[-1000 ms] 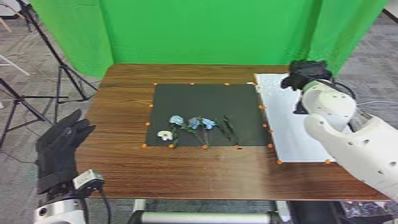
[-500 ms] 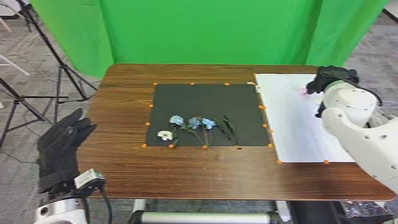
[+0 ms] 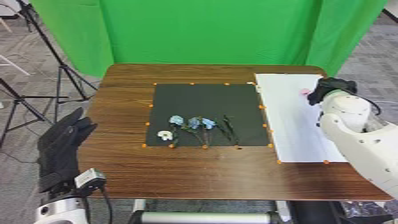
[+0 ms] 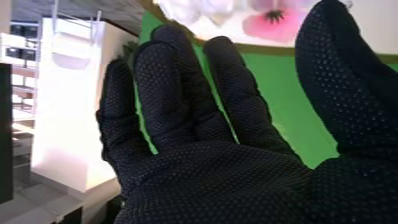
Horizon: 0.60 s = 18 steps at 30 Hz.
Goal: Arrange flowers
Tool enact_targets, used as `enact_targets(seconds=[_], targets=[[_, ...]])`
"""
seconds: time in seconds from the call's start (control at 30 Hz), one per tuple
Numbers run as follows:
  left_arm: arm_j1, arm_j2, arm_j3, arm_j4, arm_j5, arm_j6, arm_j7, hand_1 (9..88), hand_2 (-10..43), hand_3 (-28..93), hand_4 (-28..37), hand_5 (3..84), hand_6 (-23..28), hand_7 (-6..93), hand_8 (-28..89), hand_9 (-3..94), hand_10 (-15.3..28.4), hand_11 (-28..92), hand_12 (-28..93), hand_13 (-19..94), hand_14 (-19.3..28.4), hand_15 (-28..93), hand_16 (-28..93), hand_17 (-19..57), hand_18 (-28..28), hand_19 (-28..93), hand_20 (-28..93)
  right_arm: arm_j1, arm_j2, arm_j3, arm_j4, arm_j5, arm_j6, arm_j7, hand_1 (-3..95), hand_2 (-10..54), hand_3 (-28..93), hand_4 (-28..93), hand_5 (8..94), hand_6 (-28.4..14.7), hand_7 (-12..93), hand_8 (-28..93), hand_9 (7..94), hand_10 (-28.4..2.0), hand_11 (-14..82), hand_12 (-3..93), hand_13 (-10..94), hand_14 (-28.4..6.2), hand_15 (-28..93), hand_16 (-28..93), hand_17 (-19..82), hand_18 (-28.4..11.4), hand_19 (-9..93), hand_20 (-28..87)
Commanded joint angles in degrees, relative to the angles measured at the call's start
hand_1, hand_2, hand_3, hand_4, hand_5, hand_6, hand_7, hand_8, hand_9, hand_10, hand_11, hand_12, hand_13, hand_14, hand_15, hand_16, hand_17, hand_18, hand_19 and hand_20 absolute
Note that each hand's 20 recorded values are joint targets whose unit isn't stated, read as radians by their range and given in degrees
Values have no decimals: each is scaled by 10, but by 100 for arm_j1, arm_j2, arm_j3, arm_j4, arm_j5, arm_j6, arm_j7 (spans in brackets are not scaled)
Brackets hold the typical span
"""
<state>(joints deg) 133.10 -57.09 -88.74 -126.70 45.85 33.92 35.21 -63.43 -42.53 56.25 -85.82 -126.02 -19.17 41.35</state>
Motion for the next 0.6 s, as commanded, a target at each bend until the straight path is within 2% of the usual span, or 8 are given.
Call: enact_targets(seconds=[0.03, 0.13, 0.27, 0.47, 0.6], targets=[[24, 8, 24, -45, -52, 35, 81, 268, 35, 820, -178, 439, 130, 161, -104, 357, 212, 430, 75, 272, 283, 696, -191, -80, 230, 569, 178, 226, -2, -114, 246, -138, -216, 169, 297, -62, 850, -253, 470, -102, 165, -100, 506, -234, 342, 204, 418, -233, 845, 217, 83, -284, 662, 407], [35, 5, 8, -57, -33, 36, 54, 268, 35, 820, -178, 438, 130, 161, -104, 357, 212, 430, 75, 272, 283, 696, -191, -80, 230, 569, 179, 237, -5, -122, 297, -161, -260, 184, 297, -63, 850, -253, 475, -104, 163, -99, 507, -234, 352, 205, 420, -234, 846, 218, 83, -284, 664, 407], [38, 10, 25, -50, -50, 47, 82, 268, 35, 821, -178, 438, 130, 161, -104, 358, 211, 430, 76, 272, 283, 696, -191, -80, 231, 569, 178, 216, 0, -148, 343, -167, -218, 234, 301, -65, 849, -255, 488, -104, 164, -99, 514, -230, 360, 203, 426, -232, 846, 217, 83, -284, 665, 405], [23, 14, 22, -52, -68, 42, 66, 269, 36, 820, -178, 438, 130, 163, -105, 358, 212, 431, 75, 273, 283, 696, -191, -80, 231, 569, 178, 181, -46, -167, 415, -315, -219, 149, 327, -57, 830, -271, 557, -72, 192, -115, 591, -195, 378, 201, 487, -203, 834, 224, 91, -282, 678, 390], [13, -12, 33, -51, -41, 43, 37, 268, 36, 821, -177, 438, 130, 162, -105, 358, 212, 431, 75, 273, 283, 696, -191, -80, 231, 569, 178, 238, -66, -276, 453, -352, -182, 161, 327, -58, 831, -273, 546, -66, 189, -119, 589, -192, 379, 203, 492, -201, 832, 230, 91, -281, 683, 384]])
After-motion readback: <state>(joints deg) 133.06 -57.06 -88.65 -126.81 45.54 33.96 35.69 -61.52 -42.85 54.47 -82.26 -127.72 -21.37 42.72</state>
